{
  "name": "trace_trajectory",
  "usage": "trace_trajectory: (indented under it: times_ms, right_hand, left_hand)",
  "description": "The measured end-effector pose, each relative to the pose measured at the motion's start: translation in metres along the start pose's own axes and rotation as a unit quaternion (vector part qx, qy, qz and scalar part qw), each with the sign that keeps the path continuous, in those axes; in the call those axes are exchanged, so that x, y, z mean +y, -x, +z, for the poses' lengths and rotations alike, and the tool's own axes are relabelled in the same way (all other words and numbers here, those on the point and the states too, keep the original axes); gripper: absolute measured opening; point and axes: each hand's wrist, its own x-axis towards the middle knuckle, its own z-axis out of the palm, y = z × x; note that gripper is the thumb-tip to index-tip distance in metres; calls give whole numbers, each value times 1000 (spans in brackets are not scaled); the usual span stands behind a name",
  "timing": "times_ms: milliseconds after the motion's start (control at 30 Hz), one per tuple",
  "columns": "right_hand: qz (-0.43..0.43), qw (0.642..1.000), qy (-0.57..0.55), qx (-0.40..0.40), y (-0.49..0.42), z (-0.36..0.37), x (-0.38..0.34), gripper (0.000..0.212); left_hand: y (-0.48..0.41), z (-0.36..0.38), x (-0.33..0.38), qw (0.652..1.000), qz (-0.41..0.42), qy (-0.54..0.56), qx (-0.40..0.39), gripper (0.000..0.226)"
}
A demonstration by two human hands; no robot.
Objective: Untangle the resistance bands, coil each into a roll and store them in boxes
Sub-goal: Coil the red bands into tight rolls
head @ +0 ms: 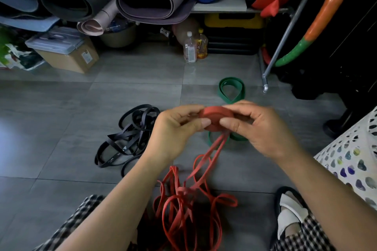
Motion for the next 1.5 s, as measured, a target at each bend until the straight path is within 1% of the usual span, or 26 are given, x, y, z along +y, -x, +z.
trace_trajectory:
  times_ms: [100, 200, 233, 300, 367, 400, 467, 533, 600, 667, 733, 767, 833, 900, 933, 1000, 1067, 1133, 1233, 1300, 1333, 1367, 1400, 1433, 1467, 1500]
  right_hand:
    - [40, 984, -166, 44, 0, 3, -5, 17]
    - [36, 981, -180, 61, 1, 5, -7, 14]
    - [32, 986, -153, 55, 1, 3, -9, 14]
    - [-3, 999, -3, 48, 0, -7, -4, 16]
    - [-44, 983, 176, 26, 0, -12, 0, 25]
    - [-47, 980, 195, 15, 1, -12, 2, 23]
    - [-38, 992, 121, 15, 3, -11, -1, 16]
    - [1, 999, -41, 34, 2, -8, -4, 15]
    - [35, 986, -154, 53, 1, -4, -5, 15]
    - [39, 980, -186, 63, 1, 4, -5, 13]
    - [28, 984, -165, 61, 2, 4, -7, 13]
    - [24, 990, -125, 56, 2, 0, -8, 12]
    - [-8, 998, 47, 37, 1, -12, -4, 8]
    - [-42, 972, 231, -5, 1, -17, 1, 18]
    - [-43, 966, 256, -18, 3, -16, 3, 19]
    - [-43, 980, 193, -5, 5, -11, 1, 17]
    - [-4, 1000, 6, 30, 5, -7, -3, 16]
    - [36, 989, -131, 54, 3, -4, -5, 15]
    - [52, 979, -182, 78, 3, 4, -5, 19]
    - [40, 986, -144, 73, 3, 2, -8, 16]
    - [26, 994, -82, 69, 3, -2, -8, 13]
    - [5, 998, 4, 65, 2, -8, -5, 9]
    - [-18, 993, 103, 52, 1, -13, -3, 14]
    - [-39, 978, 200, 33, 2, -16, -1, 25]
    - [-53, 965, 256, 12, 2, -17, 1, 31]
    - [-62, 962, 265, 2, 2, -16, 2, 32]
  left_hand:
    - [-1, 3, 3, 988, -27, 147, 35, 19]
    - [-2, 7, 2, 977, -67, 200, 19, 20]
    - [-3, 6, 2, 983, -73, 169, 14, 18]
    - [-6, 1, -1, 1000, -28, -9, 7, 23]
    - [-9, -4, -3, 983, 50, -176, -15, 33]
    - [-8, -4, -4, 978, 67, -196, -18, 31]
    - [-7, 0, -4, 986, 60, -154, 10, 28]
    - [-5, 6, -1, 998, 25, -28, 42, 25]
    - [-3, 12, 0, 994, 2, 97, 52, 20]
    - [-2, 15, -2, 983, -20, 176, 54, 22]
    - [-2, 15, -1, 975, -49, 215, 35, 22]
    - [-3, 13, 0, 980, -55, 188, 28, 19]
    - [-5, 6, -2, 1000, -4, -11, 16, 23]
    - [-8, 2, -5, 979, 60, -196, -11, 30]
    - [-7, 3, -6, 973, 69, -220, -16, 30]
    - [-6, 6, -6, 985, 55, -163, 4, 24]
    - [-5, 10, -3, 998, 32, -42, 37, 22]
    - [-4, 12, -2, 995, 14, 83, 56, 18]
    - [-2, 17, -4, 971, -48, 227, 56, 26]
    - [-2, 18, -3, 963, -85, 255, 33, 23]
    - [-3, 15, -3, 973, -83, 212, 25, 22]
    - [-4, 11, -5, 990, -58, 124, 20, 24]
    - [-6, 5, -6, 1000, -16, 9, 4, 33]
    - [-7, 1, -6, 995, 22, -96, -18, 39]
    - [-8, -1, -7, 987, 41, -156, -30, 40]
    - [-9, -1, -7, 984, 44, -170, -33, 36]
